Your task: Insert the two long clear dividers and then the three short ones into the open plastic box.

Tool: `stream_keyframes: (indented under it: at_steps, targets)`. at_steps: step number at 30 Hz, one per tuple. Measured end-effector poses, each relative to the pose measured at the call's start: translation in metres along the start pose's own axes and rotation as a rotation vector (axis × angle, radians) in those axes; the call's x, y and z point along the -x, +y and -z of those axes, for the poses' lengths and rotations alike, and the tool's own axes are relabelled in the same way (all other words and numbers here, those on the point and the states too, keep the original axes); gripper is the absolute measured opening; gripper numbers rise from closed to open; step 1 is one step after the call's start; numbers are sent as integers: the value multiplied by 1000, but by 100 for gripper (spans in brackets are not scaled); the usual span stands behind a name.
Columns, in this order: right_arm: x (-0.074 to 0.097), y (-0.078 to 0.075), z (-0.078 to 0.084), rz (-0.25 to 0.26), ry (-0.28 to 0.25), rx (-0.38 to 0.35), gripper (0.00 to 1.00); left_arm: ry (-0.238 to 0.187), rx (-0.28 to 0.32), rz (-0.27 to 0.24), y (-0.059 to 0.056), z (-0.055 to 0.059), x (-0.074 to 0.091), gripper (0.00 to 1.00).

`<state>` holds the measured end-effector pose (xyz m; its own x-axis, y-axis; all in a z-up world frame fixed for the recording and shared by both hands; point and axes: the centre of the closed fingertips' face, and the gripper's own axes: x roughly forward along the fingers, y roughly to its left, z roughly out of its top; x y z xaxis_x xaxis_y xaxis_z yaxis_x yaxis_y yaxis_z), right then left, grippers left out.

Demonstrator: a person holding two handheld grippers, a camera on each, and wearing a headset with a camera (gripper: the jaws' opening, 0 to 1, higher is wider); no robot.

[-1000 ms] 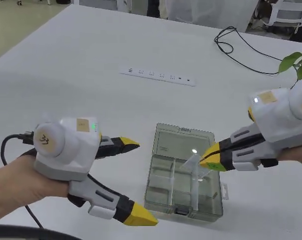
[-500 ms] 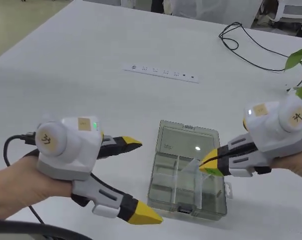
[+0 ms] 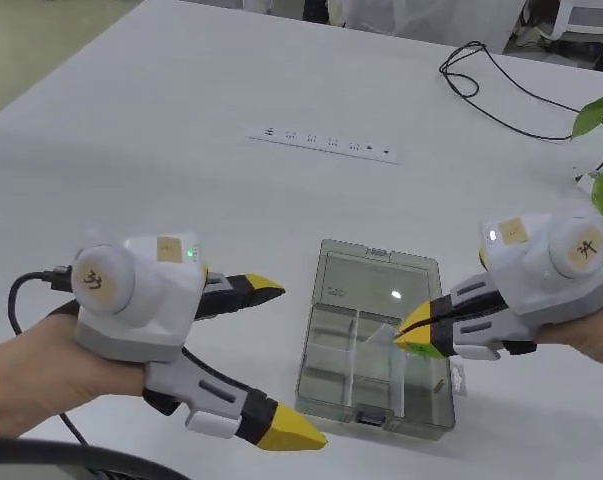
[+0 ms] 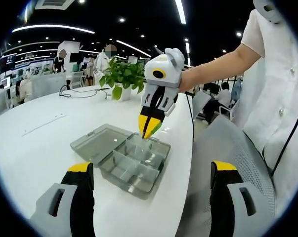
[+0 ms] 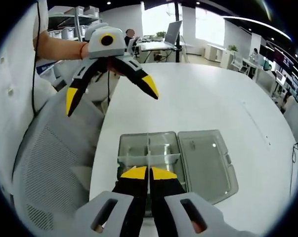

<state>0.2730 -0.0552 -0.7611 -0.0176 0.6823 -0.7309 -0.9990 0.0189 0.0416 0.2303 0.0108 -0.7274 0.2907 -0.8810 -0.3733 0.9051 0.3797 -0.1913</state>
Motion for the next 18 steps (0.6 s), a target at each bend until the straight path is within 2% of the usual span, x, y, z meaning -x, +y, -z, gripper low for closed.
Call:
stream_keyframes:
  at_steps: [7,18]
  targets:
    - [-2,1,0,-2,10,42,2,-2,1,3,0,-1,-1,100]
    - [-10,0,-1,-8,25,43,2,0,5,7,0,0,-2,100]
